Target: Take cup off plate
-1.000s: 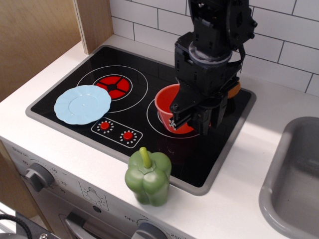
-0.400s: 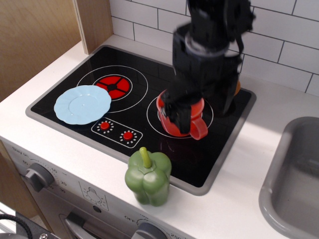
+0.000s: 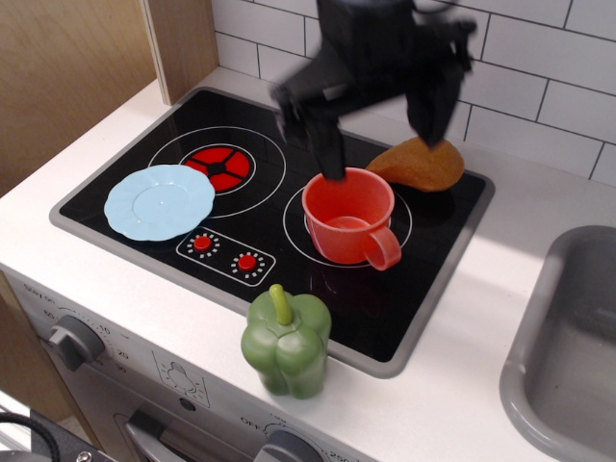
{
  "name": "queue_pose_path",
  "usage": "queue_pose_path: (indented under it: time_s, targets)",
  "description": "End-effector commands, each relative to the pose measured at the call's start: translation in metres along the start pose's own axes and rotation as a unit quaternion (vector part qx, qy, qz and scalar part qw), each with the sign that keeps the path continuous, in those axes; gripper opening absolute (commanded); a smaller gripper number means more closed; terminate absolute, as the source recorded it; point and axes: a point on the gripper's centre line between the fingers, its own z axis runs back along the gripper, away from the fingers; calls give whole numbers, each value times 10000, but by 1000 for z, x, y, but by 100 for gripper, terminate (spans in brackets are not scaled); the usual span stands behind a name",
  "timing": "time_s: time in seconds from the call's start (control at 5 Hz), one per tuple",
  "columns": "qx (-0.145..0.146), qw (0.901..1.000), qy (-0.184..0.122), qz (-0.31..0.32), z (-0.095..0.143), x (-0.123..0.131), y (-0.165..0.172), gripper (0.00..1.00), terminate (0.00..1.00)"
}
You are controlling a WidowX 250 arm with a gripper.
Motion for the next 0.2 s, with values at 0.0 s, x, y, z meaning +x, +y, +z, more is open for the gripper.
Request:
queue_pose_path:
  time_s: [0.0]
  targets:
    - [-224, 9997, -133, 4, 16, 3, -5, 100, 100]
